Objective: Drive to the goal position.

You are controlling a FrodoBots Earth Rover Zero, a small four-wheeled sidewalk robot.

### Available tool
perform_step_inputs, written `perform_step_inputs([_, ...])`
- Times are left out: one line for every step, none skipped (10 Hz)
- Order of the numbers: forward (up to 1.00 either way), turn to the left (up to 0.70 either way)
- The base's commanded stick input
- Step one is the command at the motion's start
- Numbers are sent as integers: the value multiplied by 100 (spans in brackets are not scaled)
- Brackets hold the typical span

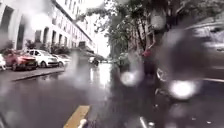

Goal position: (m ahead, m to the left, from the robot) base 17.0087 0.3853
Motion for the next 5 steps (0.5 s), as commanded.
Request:
perform_step_inputs([70,0])
perform_step_inputs([70,0])
perform_step_inputs([70,0])
perform_step_inputs([70,0])
perform_step_inputs([70,0])
